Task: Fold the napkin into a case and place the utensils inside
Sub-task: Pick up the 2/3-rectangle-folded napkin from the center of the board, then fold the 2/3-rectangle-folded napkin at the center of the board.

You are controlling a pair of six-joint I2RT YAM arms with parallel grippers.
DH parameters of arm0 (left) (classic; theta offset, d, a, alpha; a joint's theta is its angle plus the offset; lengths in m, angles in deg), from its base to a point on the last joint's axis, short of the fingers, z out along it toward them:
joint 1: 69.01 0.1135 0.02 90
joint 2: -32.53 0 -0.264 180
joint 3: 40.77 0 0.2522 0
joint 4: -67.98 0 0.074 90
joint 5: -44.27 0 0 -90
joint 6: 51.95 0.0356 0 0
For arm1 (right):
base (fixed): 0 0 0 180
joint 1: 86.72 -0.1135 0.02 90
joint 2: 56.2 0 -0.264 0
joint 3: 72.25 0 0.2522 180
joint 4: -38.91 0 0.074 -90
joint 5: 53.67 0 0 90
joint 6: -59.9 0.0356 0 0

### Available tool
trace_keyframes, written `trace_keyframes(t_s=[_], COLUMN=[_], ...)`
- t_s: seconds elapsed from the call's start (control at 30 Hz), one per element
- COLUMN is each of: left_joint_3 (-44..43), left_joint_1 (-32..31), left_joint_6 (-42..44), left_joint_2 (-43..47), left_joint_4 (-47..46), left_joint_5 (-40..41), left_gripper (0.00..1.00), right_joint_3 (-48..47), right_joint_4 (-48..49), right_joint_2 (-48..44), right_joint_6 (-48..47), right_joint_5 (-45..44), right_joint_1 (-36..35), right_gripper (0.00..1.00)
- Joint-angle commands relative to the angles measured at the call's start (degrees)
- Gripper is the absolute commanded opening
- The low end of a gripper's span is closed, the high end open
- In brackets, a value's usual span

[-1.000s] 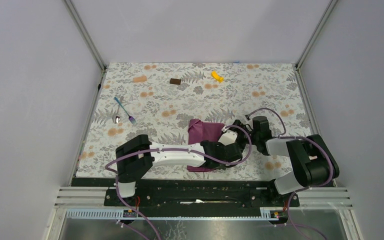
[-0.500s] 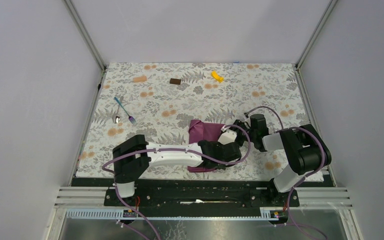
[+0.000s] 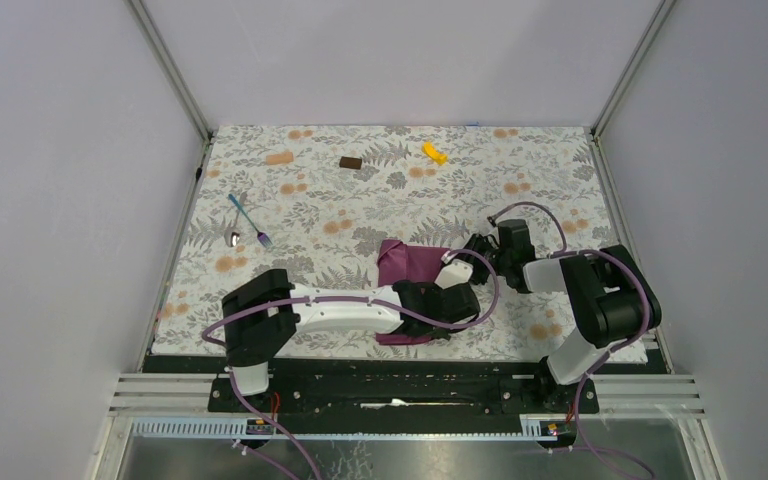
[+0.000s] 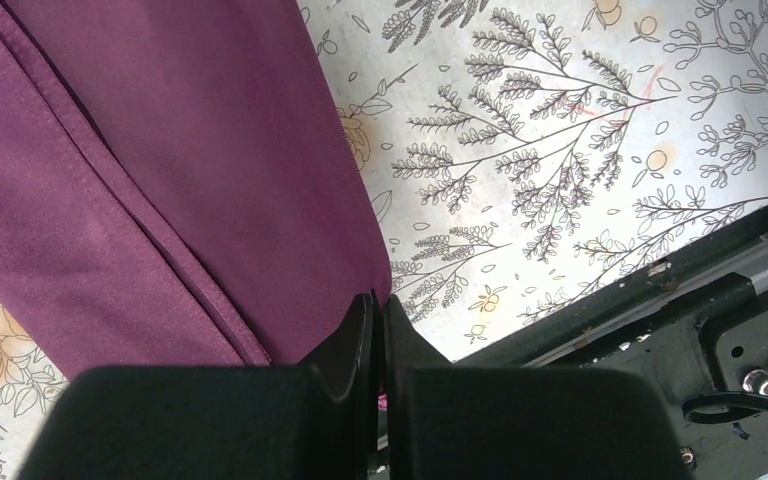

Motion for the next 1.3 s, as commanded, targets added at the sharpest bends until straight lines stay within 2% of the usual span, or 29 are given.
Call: trace_keyframes(t_s=[0.0, 0.1, 0.2, 0.23, 0.5, 0.67, 0.97, 1.27], left_joint_3=[0.2, 0.1, -0.8, -1.6, -6.3, -5.4, 9.8, 25.4], left_joint_1=[0.3, 0.4, 0.8, 0.9, 2.3, 3.0, 4.3, 4.9], left_joint_6=[1.1, 1.7, 2.2, 2.3, 2.1, 1.6, -1.4, -3.6], left_joint_2=[3.0, 2.6, 1.7, 1.2, -4.9, -6.1, 0.8, 7.5], left_joint_4=[-2.9, -4.0, -6.2, -6.7, -15.4, -22.2, -39.9, -55.7], left_joint_5=[-1.1, -2.0, -3.8, -4.3, -9.4, -13.1, -15.8, -16.4], left_gripper=[0.00, 0.00, 0.00, 0.00, 0.00, 0.00, 0.00, 0.00], right_joint_3=[-2.2, -2.8, -4.3, -5.1, -11.3, -15.5, -24.0, -33.1], right_joint_4=[0.1, -0.9, -5.9, -8.5, -27.9, -38.0, -48.4, -55.9], right_joint_2=[0.7, 0.4, -0.6, -1.0, -5.4, -8.3, -9.2, -3.2], right_joint_6=[-1.6, -2.2, -5.7, -7.7, -20.9, -24.7, -23.1, -17.9], right_joint_5=[-0.7, -0.8, -1.4, -1.8, -6.1, -11.5, -22.8, -32.4], right_joint_1=[0.0, 0.9, 2.7, 3.6, 7.7, 7.5, 0.0, -10.2], right_gripper=[0.28, 0.17, 0.01, 0.00, 0.00, 0.00, 0.00, 0.00])
